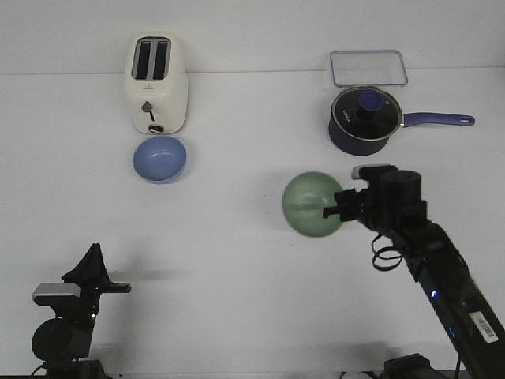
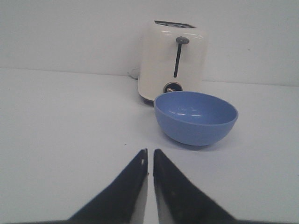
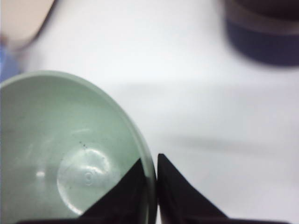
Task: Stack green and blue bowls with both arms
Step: 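Lift the green bowl with the right gripper and set it at table center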
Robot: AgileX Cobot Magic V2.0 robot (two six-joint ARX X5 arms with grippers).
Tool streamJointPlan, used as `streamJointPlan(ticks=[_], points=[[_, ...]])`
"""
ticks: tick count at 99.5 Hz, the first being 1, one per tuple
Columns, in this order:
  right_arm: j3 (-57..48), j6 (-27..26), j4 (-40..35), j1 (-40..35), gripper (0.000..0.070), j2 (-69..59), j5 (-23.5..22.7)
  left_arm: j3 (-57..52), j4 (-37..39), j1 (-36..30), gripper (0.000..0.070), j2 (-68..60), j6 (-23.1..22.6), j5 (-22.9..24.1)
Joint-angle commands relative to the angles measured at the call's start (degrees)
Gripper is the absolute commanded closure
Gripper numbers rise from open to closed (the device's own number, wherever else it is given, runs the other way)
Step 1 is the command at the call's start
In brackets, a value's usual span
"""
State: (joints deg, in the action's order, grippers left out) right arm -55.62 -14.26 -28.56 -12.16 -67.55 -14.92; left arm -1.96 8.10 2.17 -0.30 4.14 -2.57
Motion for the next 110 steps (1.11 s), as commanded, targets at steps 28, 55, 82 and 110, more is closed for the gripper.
streamJointPlan(ticks=[28, 55, 82, 110], points=[[10.1, -7.0, 4.4, -17.2, 0.0700, -0.4, 3.1, 1.1, 0.7, 0.0, 0.0685, 0.1, 6.4, -0.2], [12.6, -6.8, 5.3, -21.1, 0.0700, -2.9, 5.9, 1.0, 1.0, 0.0, 0.0688, 0.1, 18.5, -0.2], [12.5, -4.1, 5.9, -20.9, 0.0455, -4.8, 5.8, 0.4, 0.7, 0.0, 0.0688, 0.1, 30.3, -0.3], [12.5, -4.1, 8.0, -16.5, 0.0399, 3.1, 5.3, -6.3, -7.0, 0.0, 0.0686, -2.1, 32.9, -1.2]])
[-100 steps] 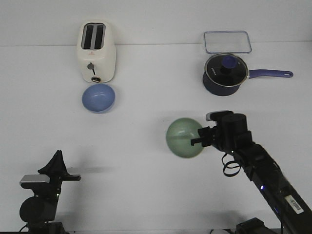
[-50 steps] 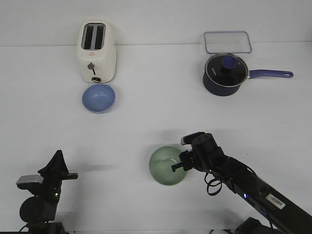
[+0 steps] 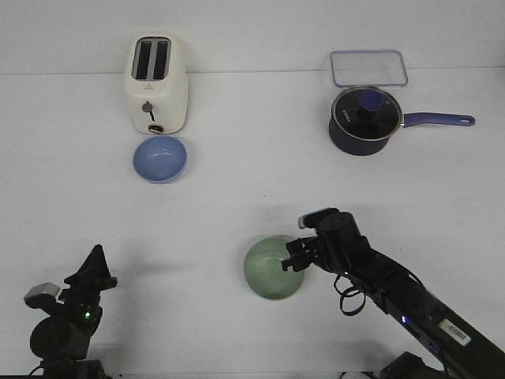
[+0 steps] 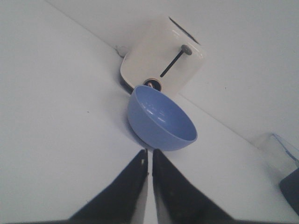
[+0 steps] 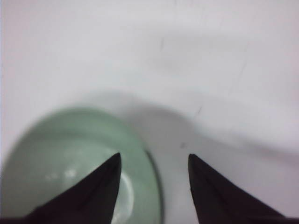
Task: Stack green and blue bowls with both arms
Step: 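Lift the green bowl with the right gripper and set it at table center, then reach the left gripper to the light blue bowl by the toaster and grasp its rim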
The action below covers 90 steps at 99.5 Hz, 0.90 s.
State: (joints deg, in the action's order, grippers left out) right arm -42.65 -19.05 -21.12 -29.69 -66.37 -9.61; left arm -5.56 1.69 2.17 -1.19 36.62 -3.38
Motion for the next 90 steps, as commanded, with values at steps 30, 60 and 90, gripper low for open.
streamJointPlan(ticks=[30, 60, 90], points=[[2.0, 0.7, 1.5, 4.6, 0.0400, 9.5, 4.0, -18.8, -5.0, 0.0, 0.0685, -27.6, -9.4, -1.6], [6.3, 0.4, 4.7, 4.6, 0.0400, 10.1, 5.0, -43.8, -5.8, 0.0, 0.0221, -69.2, -17.2, -5.8], [6.3, 0.4, 4.9, 4.6, 0.0400, 10.1, 5.0, -60.8, -7.0, 0.0, 0.0159, -93.7, -17.8, -6.7]])
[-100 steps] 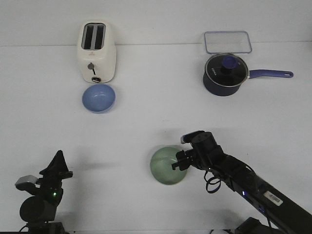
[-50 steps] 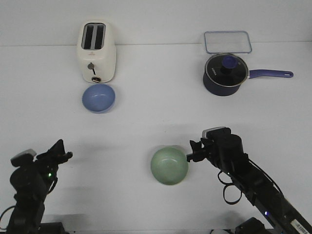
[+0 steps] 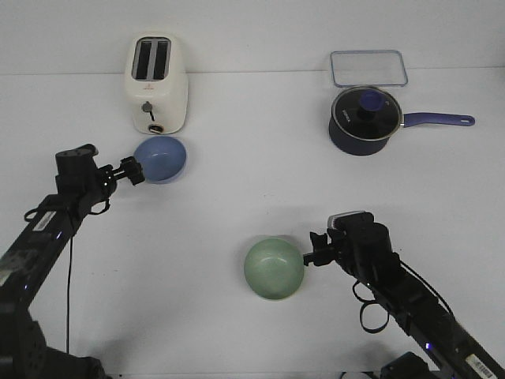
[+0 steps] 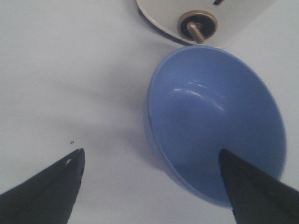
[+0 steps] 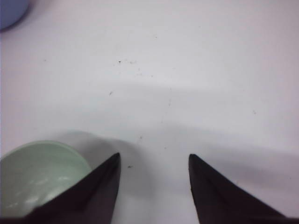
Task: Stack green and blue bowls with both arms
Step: 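Reach the left gripper to the light blue bowl by the toaster and grasp its rim, then carry the blue bowl with the left gripper over the green bowl, lower it on, release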
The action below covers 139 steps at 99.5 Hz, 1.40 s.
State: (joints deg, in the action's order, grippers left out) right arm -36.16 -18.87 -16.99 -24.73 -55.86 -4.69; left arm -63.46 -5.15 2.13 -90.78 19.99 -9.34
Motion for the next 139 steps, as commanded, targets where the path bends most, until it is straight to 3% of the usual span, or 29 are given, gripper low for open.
streamJointPlan(ticks=[1, 11, 17, 25, 34, 57, 75, 87, 114, 139], points=[[-0.2, 0.3, 0.7, -0.4, 0.0400, -0.4, 0.1, -3.4, -0.2, 0.0, 0.0160, -4.8, -1.2, -1.0], [-0.2, 0.3, 0.8, -0.4, 0.0400, -0.4, 0.2, -7.6, -0.9, 0.0, 0.0174, -10.7, -1.1, -2.9], [-0.2, 0.3, 0.8, -0.4, 0.0400, -0.4, 0.3, -9.5, -1.2, 0.0, 0.0249, -13.4, -1.0, -3.2], [-0.2, 0.3, 0.8, -0.3, 0.0400, -0.4, 0.4, -11.1, -1.2, -0.2, 0.0421, -16.1, -0.9, -4.5], [-0.2, 0.2, 1.1, -0.2, 0.0401, -0.4, 0.7, -11.6, -1.0, -0.3, 0.0700, -17.0, -0.9, -6.0], [3.1, 0.1, 4.3, 2.1, 0.0423, 3.3, 5.2, -11.7, -4.9, -0.3, 0.0686, -13.2, -2.6, -7.8], [6.2, -1.1, 4.5, 7.3, 0.0424, 9.5, 5.9, -11.6, -15.8, -1.4, 0.0686, -3.8, -8.7, -10.5], [6.2, -1.0, 4.3, 9.8, 0.0424, 11.7, 4.6, -8.3, -17.7, -4.5, 0.0686, 3.5, -9.4, -13.2], [6.2, -0.8, 2.3, 10.9, 0.0423, 12.3, 2.0, 9.0, -9.7, -22.5, 0.0686, 19.6, -0.9, -14.7], [6.2, -0.8, 2.1, 10.9, 0.0423, 12.3, 0.5, 11.1, -1.6, -38.8, 0.0686, 15.0, 2.6, -11.4]])
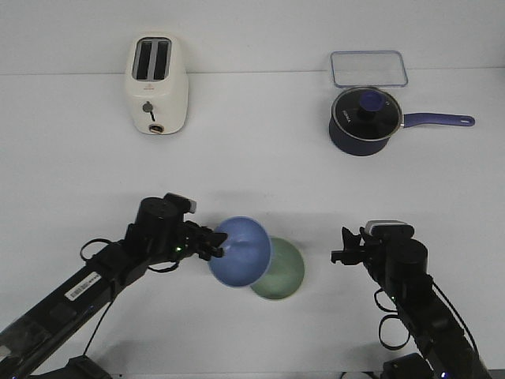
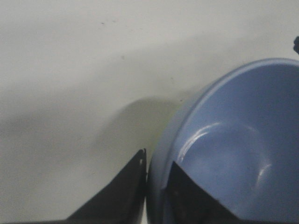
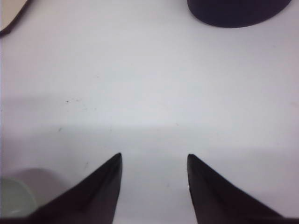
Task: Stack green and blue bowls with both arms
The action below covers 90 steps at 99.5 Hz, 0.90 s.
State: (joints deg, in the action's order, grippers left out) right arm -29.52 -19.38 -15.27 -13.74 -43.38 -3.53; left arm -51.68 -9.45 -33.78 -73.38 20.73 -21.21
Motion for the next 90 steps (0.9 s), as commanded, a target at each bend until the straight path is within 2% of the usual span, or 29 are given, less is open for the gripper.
streamJointPlan(ticks=[1, 25, 29, 39, 45, 62, 69, 74, 80, 81, 83, 90], points=[[-0.4, -0.3, 0.3, -0.1, 0.0423, -0.2, -0.9, -0.7, 3.2, -3.2, 0.0686, -2.8, 2.0, 0.4], [-0.4, 0.0, -0.3, -0.1, 0.0423, -0.2, -1.0, -0.8, 12.0, -8.0, 0.0670, -11.0, 3.7, 0.4], [-0.4, 0.1, -0.3, -0.1, 0.0423, -0.2, -1.0, -0.8, 12.9, -8.3, 0.0605, -11.5, 4.0, 0.4], [-0.4, 0.1, -0.7, -0.1, 0.0423, -0.2, -1.0, -1.4, 12.3, -8.3, 0.0359, -11.9, 4.1, 0.4], [-0.4, 0.2, -1.0, -0.1, 0.0423, -0.2, -1.0, -1.4, 11.9, -8.0, 0.0317, -11.2, 3.8, 0.2], [-0.4, 1.2, -1.0, 0.0, 0.0423, -0.2, -0.7, -1.4, 8.6, -3.8, 0.0331, -4.8, 1.4, 1.0], [-0.4, 1.6, -0.9, 0.0, 0.0434, 0.2, -0.8, -1.4, 5.9, -0.7, 0.0408, -0.4, -1.2, 3.8], [-0.4, 1.9, -0.7, 0.0, 0.0505, 0.8, -0.8, -1.4, 3.6, 2.1, 0.0531, 3.5, -3.9, 7.5], [-0.4, 2.0, 0.2, -0.1, 0.0678, 2.2, -1.0, -1.4, 1.0, 5.2, 0.0700, 8.0, -6.7, 12.8], [-0.3, 2.2, 0.5, -0.1, 0.0700, 2.6, -1.0, -1.4, 0.5, 5.7, 0.0700, 8.7, -7.1, 13.7], [-0.2, 2.6, 1.0, -0.1, 0.0700, 3.5, -1.0, -1.4, -0.3, 6.7, 0.0683, 10.1, -8.1, 15.6], [0.8, 3.6, 3.4, -0.1, 0.0700, 7.1, -0.9, -1.0, -3.5, 10.1, 0.0687, 15.2, -11.3, 21.4]])
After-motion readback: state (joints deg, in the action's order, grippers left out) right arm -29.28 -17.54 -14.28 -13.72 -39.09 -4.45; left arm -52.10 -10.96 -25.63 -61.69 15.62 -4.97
